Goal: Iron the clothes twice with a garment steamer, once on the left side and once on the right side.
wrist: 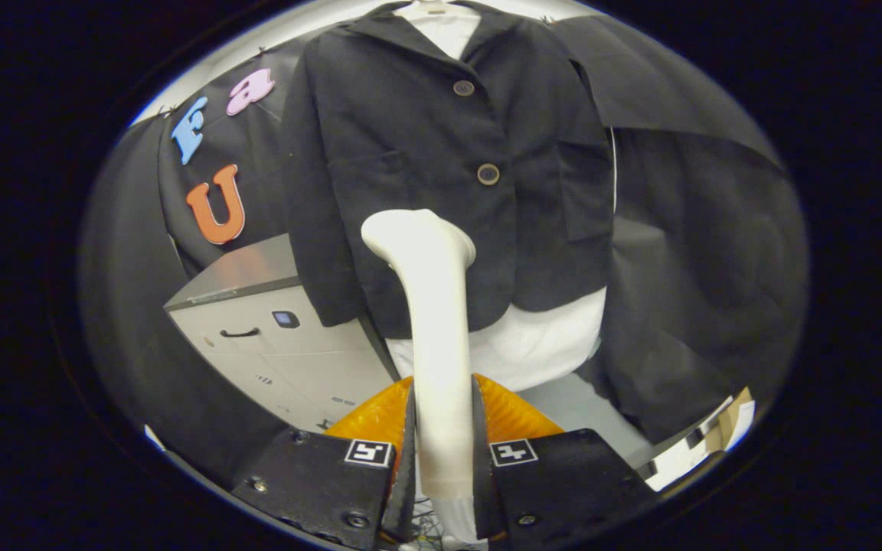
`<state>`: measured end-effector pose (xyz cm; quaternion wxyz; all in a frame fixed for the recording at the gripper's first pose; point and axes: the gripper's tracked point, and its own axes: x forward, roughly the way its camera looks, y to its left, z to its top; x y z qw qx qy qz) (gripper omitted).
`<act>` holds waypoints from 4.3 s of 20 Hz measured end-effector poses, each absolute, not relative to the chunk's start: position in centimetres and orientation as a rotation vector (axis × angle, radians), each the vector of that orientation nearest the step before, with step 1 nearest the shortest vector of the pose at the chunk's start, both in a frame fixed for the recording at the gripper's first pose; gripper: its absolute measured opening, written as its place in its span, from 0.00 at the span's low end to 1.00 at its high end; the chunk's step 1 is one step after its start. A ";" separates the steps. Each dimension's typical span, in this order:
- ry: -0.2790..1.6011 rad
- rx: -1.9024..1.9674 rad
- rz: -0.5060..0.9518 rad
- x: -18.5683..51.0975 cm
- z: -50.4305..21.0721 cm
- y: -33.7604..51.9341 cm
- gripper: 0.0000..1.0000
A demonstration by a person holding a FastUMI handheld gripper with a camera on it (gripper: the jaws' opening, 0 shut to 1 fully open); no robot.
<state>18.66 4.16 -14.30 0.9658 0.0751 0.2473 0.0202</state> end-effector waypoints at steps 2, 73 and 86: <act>0.532 0.166 0.046 18.6 -15.6 4.0 0.33; 0.020 0.109 -0.114 26.5 11.5 -10.3 0.32; 0.148 0.060 -0.187 25.1 2.8 -9.5 0.32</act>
